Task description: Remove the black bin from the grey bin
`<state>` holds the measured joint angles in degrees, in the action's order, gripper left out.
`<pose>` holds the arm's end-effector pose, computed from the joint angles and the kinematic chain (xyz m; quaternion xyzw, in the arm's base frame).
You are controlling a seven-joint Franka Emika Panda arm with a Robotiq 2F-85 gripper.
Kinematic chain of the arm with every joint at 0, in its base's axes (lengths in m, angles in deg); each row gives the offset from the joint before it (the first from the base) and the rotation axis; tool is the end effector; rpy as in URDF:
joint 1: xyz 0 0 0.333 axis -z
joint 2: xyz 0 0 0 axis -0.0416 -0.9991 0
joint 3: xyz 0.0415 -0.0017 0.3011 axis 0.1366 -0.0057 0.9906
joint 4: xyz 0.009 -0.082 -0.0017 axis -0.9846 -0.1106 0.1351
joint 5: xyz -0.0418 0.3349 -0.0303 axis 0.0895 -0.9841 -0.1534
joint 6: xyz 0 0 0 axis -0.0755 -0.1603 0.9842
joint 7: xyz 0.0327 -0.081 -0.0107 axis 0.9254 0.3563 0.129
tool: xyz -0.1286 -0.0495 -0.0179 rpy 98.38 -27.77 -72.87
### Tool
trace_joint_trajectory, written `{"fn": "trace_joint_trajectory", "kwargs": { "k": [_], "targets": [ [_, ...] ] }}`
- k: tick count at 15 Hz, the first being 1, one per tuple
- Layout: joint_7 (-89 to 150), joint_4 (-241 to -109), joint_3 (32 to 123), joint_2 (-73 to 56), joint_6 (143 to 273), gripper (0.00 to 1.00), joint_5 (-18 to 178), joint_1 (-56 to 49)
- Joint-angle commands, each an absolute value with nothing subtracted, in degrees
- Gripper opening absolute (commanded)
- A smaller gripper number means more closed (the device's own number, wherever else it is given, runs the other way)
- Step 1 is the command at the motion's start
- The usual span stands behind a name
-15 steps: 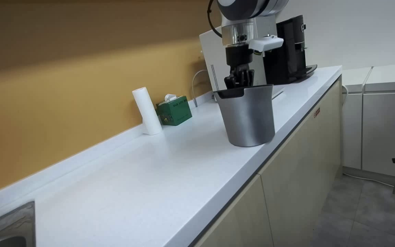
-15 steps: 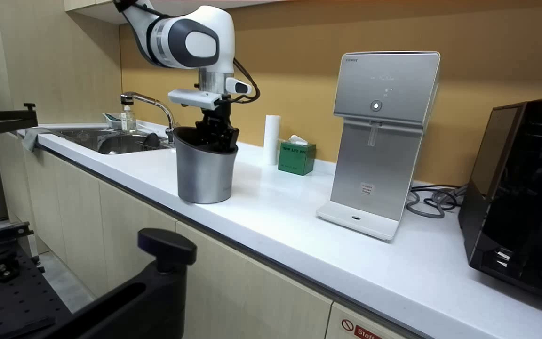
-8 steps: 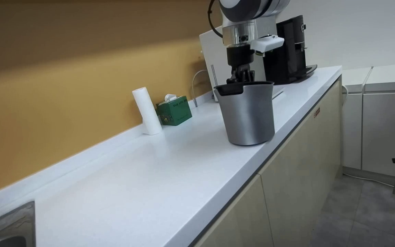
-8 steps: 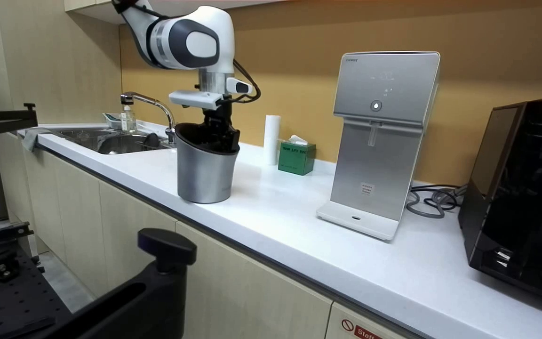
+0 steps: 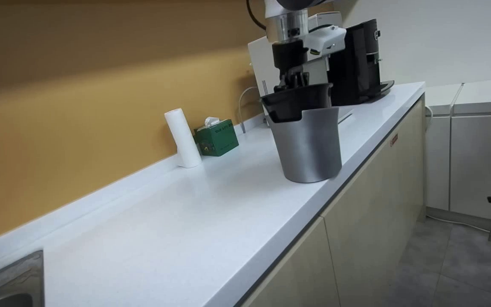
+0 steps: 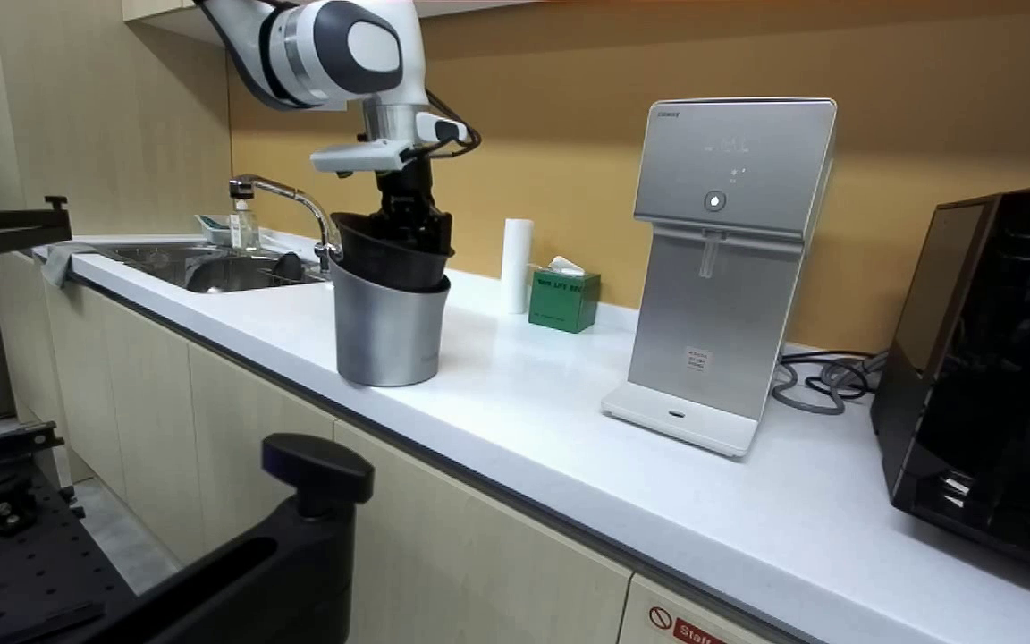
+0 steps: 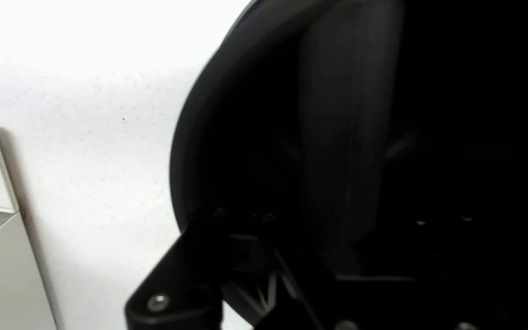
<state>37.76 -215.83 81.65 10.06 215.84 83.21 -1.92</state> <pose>0.4854 -0.0024 0.3657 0.9926 0.0621 0.0967 0.0395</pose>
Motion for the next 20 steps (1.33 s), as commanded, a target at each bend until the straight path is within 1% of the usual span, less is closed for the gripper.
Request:
{"fn": "trace_joint_trajectory", "kwargs": {
  "k": [1, 7, 13, 20],
  "targets": [
    [30.7, -213.2, 82.6, 13.6, 211.6, 0.02, 88.7, -2.4],
    [25.7, -209.5, 83.8, 18.2, 206.4, 0.02, 90.6, -1.9],
    [23.5, -208.0, 83.2, 21.8, 207.3, 0.02, 90.8, 0.4],
    [20.4, -207.8, 81.4, 21.7, 206.4, 0.02, 90.2, 4.7]
  ]
}}
